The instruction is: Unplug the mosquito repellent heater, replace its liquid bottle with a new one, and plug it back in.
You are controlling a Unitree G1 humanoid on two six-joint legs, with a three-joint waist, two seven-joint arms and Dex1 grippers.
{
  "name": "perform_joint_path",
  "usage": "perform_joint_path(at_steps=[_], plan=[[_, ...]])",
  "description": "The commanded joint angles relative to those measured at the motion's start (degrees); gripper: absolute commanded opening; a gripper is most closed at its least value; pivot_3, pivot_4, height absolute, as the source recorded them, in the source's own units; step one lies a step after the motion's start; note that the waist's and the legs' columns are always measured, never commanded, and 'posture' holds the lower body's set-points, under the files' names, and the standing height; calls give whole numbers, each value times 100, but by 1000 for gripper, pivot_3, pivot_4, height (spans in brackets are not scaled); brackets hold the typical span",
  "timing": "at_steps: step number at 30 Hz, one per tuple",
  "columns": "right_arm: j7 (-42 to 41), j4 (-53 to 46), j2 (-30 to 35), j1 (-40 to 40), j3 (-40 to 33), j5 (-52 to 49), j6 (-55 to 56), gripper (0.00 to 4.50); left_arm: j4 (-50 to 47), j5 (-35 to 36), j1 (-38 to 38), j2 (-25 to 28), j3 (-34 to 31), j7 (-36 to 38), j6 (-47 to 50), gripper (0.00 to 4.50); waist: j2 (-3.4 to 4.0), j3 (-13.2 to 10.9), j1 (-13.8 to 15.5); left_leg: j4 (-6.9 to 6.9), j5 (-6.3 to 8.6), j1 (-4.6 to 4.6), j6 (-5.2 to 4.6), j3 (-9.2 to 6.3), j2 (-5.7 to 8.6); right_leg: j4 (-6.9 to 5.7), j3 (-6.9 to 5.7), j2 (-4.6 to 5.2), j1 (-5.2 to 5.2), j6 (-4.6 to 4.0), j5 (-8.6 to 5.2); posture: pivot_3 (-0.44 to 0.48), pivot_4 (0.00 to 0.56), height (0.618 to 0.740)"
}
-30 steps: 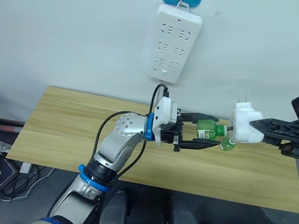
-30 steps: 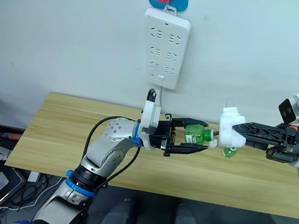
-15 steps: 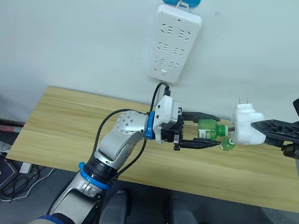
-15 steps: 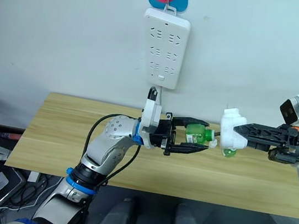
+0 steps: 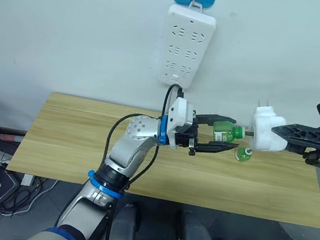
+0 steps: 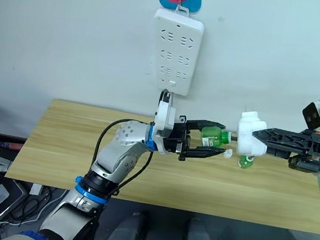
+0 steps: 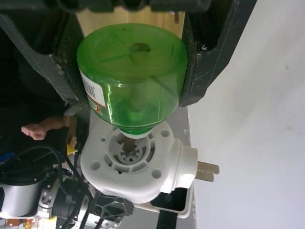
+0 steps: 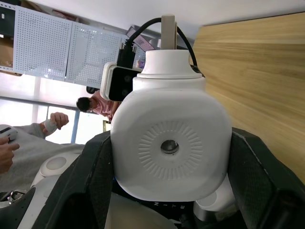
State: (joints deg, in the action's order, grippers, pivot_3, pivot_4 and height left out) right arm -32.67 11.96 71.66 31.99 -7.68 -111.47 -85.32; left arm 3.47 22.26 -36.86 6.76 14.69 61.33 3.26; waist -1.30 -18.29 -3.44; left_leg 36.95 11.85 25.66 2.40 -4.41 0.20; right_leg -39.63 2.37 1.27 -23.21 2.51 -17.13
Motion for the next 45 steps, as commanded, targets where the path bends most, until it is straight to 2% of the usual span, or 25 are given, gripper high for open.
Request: perform_joint_path(at_steps=[1, 10, 26, 34, 39, 40, 42, 45], plan=[[-148, -270, 124, -77, -94, -153, -19, 2934, -65, -3, -123, -102, -24, -34, -140, 2300, 0, 0, -1, 0, 0, 0, 0, 0, 0, 0, 0, 0, 0, 0, 0, -132, 326, 740], [123, -247, -31, -121, -180, -153, 141, 2934, -378, 148, 4, -31, 127, 320, -50, 2300, 0, 0, -3, 0, 0, 0, 0, 0, 0, -1, 0, 0, 0, 0, 0, -134, 327, 740], [308, -507, -290, 93, -167, -153, 246, 2934, -215, -100, -49, -117, 183, 229, -186, 2300, 1, 1, -4, 2, 0, 0, 0, 0, 0, -2, 0, 0, 0, 0, 0, -137, 316, 740], [773, -1297, -461, -101, -191, -153, 684, 2934, -241, -56, -60, -158, 205, 267, -179, 2300, 1, 0, -7, 1, 0, 0, 0, 0, 0, -2, 0, 0, -1, 0, 0, -141, 318, 740], [705, -1425, -480, -221, -266, -153, 734, 2934, -246, -17, -60, -175, 164, 315, -129, 2300, 1, 0, -13, 2, 0, 1, 0, 0, 0, -2, 0, 0, 0, 0, 0, -148, 321, 740], [740, -1419, -474, -252, -277, -153, 743, 3654, -242, -15, -60, -180, 156, 316, -119, 2300, 1, 1, -16, 2, 0, 1, 0, 0, 0, -2, 0, 0, -1, 0, 0, -148, 321, 740], [700, -1424, -458, -293, -294, -153, 734, 4305, -230, -18, -64, -186, 146, 315, -110, 2300, 1, 0, -20, 2, 0, 1, 0, -1, 0, -2, -2, 0, -1, 0, 0, -147, 322, 740], [688, -1496, -437, -379, -341, -153, 774, 4436, -209, -39, -65, -184, 142, 279, -114, 2300, 1, 0, -22, 2, 0, 3, 0, -2, 0, -1, -2, 0, 0, 0, 0, -145, 322, 740]])
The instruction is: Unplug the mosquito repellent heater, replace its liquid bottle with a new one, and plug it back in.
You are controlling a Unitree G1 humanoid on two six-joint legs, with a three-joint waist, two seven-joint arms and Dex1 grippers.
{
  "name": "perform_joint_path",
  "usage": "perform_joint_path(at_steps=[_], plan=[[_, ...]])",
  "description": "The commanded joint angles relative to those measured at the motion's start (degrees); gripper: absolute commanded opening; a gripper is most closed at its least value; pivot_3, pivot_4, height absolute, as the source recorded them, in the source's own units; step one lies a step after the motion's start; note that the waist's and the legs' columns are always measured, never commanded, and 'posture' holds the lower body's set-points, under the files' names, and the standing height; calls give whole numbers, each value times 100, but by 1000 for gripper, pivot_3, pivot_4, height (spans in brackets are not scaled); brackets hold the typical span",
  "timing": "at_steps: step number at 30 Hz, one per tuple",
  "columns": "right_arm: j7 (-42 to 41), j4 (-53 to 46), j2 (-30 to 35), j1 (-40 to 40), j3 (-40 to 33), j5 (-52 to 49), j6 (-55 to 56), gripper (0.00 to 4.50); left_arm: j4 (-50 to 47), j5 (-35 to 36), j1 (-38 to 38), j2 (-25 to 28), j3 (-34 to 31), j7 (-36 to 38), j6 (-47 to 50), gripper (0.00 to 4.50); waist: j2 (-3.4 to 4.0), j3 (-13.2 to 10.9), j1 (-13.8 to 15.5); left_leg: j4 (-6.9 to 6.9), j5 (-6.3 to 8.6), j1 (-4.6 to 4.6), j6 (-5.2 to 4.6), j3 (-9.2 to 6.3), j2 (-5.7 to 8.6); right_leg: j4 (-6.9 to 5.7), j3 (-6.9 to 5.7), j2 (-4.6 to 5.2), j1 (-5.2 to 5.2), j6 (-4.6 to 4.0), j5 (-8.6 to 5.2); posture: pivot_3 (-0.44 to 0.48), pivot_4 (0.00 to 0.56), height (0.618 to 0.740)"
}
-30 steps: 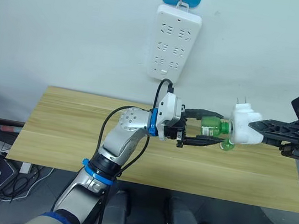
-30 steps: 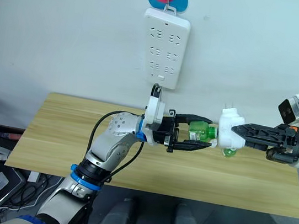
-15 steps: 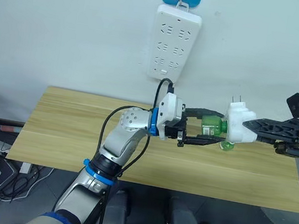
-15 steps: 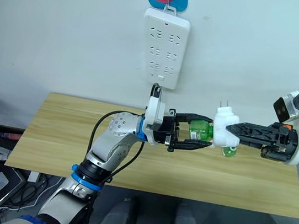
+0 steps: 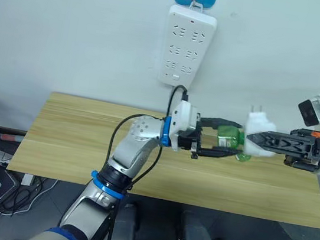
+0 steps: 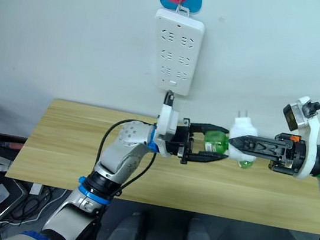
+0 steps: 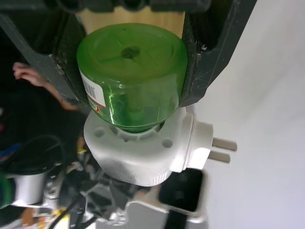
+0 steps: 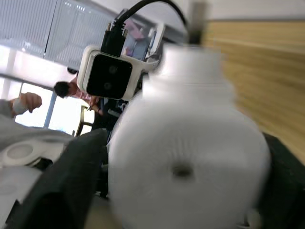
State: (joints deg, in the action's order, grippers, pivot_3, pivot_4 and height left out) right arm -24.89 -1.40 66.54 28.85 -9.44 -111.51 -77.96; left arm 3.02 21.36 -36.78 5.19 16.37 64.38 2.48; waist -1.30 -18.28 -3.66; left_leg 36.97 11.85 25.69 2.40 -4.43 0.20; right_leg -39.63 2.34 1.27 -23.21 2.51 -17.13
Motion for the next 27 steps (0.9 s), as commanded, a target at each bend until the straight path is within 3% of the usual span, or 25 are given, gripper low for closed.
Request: perform_joint_path(at_steps=[1, 10, 18, 25, 27], plan=[[-125, -181, 97, -86, -169, -149, 36, 4436, -157, 49, -76, -25, -28, -40, -42, 2300, 0, 0, 0, 0, 0, 0, 0, 0, -1, -1, 0, 0, 0, 0, 0, -143, 323, 740], [-680, -495, 358, -550, -116, -149, 28, 4436, -198, 193, -175, -95, -144, -293, 230, 2300, 0, 0, -10, 1, 0, -1, 0, -1, -1, -3, -1, -1, 0, 0, 0, -139, 325, 740], [-1241, -1315, 1001, -1969, -704, -149, 315, 4436, -171, 223, -217, -61, -201, -346, 293, 2300, 0, 0, 1, 2, 0, 0, 0, -1, 1, -3, -1, 0, 0, 0, 0, -138, 319, 740], [-878, -706, 1305, -2524, -1637, -149, 344, 4436, -226, 240, -147, 45, -220, -286, 301, 2300, 0, 0, -13, 4, 0, -4, 1, 3, 1, -10, 3, -1, 0, 2, 1, -141, 311, 740], [-775, -340, 1289, -2366, -1668, -149, 310, 4075, -273, 242, -93, 106, -198, -233, 301, 2300, 0, 0, -16, 4, 0, -4, 1, 3, 0, -9, 3, -1, 0, 2, 1, -141, 310, 740]])
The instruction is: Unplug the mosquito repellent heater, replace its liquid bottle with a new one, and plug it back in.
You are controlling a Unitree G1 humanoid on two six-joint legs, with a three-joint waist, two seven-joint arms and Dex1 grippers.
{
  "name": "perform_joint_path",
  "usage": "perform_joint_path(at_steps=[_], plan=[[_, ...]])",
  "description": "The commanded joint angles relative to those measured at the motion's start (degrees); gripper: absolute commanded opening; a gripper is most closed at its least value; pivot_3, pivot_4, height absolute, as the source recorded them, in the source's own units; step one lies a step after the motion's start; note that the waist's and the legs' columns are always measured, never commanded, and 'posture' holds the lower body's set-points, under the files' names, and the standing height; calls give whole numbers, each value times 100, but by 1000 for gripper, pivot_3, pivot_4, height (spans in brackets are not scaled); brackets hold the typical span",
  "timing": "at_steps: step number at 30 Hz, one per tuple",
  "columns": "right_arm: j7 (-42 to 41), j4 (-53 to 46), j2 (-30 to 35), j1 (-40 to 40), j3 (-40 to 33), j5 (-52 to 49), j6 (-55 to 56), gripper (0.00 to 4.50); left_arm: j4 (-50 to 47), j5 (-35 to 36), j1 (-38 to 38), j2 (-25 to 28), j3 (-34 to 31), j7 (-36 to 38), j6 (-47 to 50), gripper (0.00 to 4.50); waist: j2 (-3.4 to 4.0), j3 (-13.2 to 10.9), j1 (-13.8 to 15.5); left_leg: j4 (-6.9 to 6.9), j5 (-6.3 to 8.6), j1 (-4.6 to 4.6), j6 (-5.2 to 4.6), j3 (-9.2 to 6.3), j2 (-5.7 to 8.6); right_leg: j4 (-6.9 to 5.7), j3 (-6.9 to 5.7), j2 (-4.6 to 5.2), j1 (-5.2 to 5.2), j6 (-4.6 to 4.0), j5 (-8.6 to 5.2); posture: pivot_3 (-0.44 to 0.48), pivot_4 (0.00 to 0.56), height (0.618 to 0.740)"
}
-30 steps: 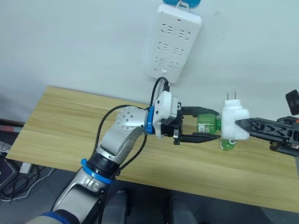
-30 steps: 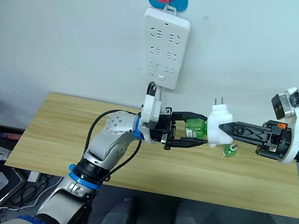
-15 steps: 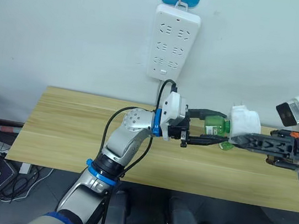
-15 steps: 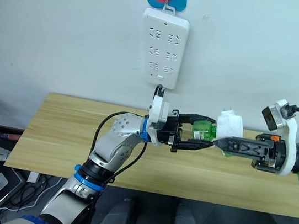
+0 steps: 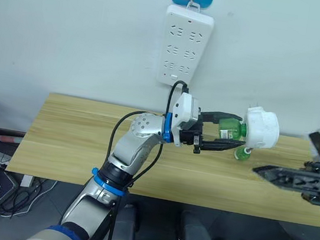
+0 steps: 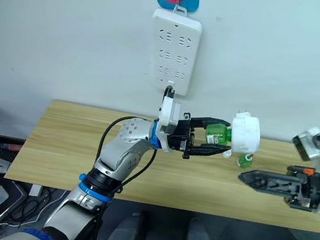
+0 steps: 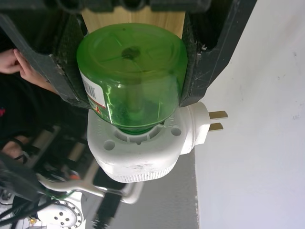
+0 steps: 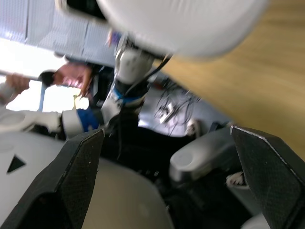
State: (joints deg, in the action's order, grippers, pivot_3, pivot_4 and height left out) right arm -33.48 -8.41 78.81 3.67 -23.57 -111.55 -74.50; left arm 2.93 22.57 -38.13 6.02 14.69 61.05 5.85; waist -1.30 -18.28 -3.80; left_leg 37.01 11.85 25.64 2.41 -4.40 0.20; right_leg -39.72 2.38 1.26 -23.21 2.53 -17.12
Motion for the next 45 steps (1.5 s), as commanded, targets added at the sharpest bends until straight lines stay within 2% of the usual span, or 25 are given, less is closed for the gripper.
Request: perform_joint_path(at_steps=[1, 7, 11, 12, 19, 32, 37, 45], plan=[[17, 527, 81, 263, -244, -145, -108, 3879, -296, 130, 70, 52, -21, 120, -24, 2300, 0, 0, -4, 0, 0, 0, 0, 1, 0, 0, 0, 0, 0, 0, 0, -140, 309, 740], [152, 1060, -59, 1000, 52, -145, -309, 1681, -526, 206, 184, 210, -2, 229, 91, 2300, 1, 1, -8, -1, 0, -1, 0, 0, -1, 0, 0, -1, 0, 0, 0, -132, 303, 740], [152, 940, -322, 1411, 359, -145, -352, 231, -675, 265, 207, 243, 27, 265, 203, 2300, 2, 1, -2, -1, 0, 0, 0, 1, 0, 1, 0, 0, 0, 0, 0, -128, 304, 740], [201, 880, -433, 1518, 448, -145, -325, 23, -688, 272, 205, 244, 46, 289, 200, 2300, 2, 1, -2, -1, 0, 0, 0, 0, -1, 1, 0, 0, 0, 0, 0, -129, 305, 740], [393, 839, -837, 1913, 634, -145, -339, 23, -731, 247, 231, 207, 124, 297, 190, 2300, 2, 1, 3, 0, 0, 0, 0, 0, 0, 0, 1, 0, 0, 0, 0, -132, 308, 740], [144, 575, -708, 1908, 633, -145, -369, 23, -450, 127, 84, 62, 71, 145, 73, 2300, 2, 1, 3, 0, 0, 0, 0, 1, 0, -1, 0, 1, 0, 0, 0, -146, 309, 740], [366, 355, -879, 1787, 649, -145, -161, 23, -401, 126, 59, 2, 71, 150, 21, 2300, 2, 1, -3, 1, 0, 0, 0, 0, -1, -2, 0, 0, 0, 0, 0, -149, 310, 740], [574, 616, -742, 1600, 465, -145, -208, 23, -418, 182, 53, 40, 17, 235, 48, 2300, 2, 1, -6, 1, 0, 0, 0, 1, 0, -4, 0, 1, 0, 0, 0, -151, 311, 740]])
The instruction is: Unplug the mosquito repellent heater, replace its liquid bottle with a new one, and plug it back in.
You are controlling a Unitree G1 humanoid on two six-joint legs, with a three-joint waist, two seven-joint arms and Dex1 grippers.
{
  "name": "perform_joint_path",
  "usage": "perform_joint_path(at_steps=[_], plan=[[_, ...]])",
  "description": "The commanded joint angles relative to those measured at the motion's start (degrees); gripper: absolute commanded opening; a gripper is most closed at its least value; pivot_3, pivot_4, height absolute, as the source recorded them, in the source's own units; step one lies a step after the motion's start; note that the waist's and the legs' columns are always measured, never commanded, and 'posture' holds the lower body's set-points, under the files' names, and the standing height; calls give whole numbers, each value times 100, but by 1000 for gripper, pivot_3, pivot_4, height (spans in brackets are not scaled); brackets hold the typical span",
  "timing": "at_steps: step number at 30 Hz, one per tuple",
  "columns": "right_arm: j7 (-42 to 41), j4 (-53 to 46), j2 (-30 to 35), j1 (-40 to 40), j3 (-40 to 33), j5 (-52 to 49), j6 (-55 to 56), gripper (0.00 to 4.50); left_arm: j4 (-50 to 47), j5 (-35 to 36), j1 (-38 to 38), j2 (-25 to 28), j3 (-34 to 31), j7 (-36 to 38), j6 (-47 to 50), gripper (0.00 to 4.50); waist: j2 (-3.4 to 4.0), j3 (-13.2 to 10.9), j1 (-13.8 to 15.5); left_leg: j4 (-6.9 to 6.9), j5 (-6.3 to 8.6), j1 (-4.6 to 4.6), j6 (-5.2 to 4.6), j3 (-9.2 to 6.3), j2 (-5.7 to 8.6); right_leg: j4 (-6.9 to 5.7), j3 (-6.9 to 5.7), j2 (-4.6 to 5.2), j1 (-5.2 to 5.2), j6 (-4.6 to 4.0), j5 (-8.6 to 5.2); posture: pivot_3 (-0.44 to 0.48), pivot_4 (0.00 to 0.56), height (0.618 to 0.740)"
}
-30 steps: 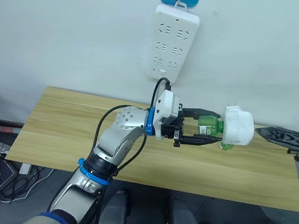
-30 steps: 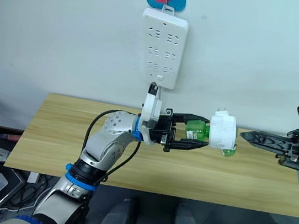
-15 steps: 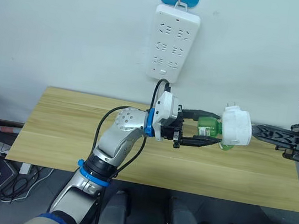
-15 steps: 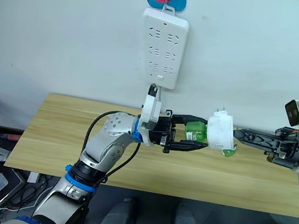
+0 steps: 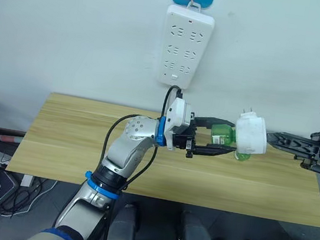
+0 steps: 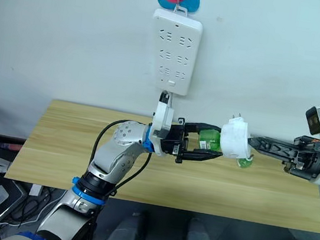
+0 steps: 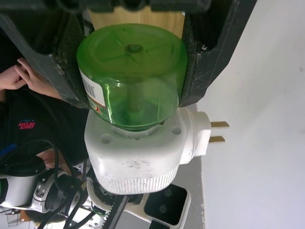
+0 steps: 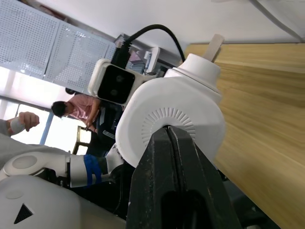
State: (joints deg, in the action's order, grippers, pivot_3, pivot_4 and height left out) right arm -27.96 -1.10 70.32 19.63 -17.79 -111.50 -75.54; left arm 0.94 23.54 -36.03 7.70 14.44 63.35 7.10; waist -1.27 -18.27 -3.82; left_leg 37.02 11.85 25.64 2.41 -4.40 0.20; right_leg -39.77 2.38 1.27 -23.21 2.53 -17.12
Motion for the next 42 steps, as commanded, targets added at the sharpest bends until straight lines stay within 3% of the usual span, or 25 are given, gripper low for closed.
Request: perform_joint_path(at_steps=[1, 13, 22, 26, 32, 42], plan=[[66, -58, 109, 6, -126, -150, -118, 23, -230, 91, -152, -122, 42, 10, -66, 2300, 0, 0, -8, 0, 0, -1, 0, 0, 0, -2, 0, 0, 0, 0, 0, -151, 311, 740], [495, 889, 182, 262, -209, -150, -310, 23, -261, 101, -114, -78, 40, 12, -53, 2300, 0, 0, -39, 1, 0, -1, 0, 1, 0, -3, 1, 0, 0, 0, 0, -146, 304, 740], [1693, 1448, -815, 1661, 72, -150, -84, 23, -496, 201, -14, 42, 94, 98, 153, 2300, 4, 3, -120, 1, 0, -5, 0, 6, 0, -10, 7, -3, -2, 0, 0, -130, 290, 740], [1899, 1305, -1257, 1868, 119, -150, -154, 23, -569, 238, -2, 84, 112, 116, 252, 2300, 7, 4, -96, 0, -1, -3, 1, 1, -2, -10, 2, -2, -2, 0, 0, -126, 288, 740], [1944, 968, -1454, 1627, 204, -150, -229, 23, -636, 309, -38, 82, 72, 76, 438, 2300, 8, 4, -79, 1, -1, 2, 0, -1, 3, -8, -1, 3, -2, 0, 0, -122, 283, 740], [1154, 57, -915, 729, 167, -150, -425, 23, -516, 381, -169, -1, -48, -190, 658, 2300, 9, 5, -89, 2, -1, 1, 0, 0, 0, -11, 0, 1, -4, 0, 0, -126, 294, 740]])
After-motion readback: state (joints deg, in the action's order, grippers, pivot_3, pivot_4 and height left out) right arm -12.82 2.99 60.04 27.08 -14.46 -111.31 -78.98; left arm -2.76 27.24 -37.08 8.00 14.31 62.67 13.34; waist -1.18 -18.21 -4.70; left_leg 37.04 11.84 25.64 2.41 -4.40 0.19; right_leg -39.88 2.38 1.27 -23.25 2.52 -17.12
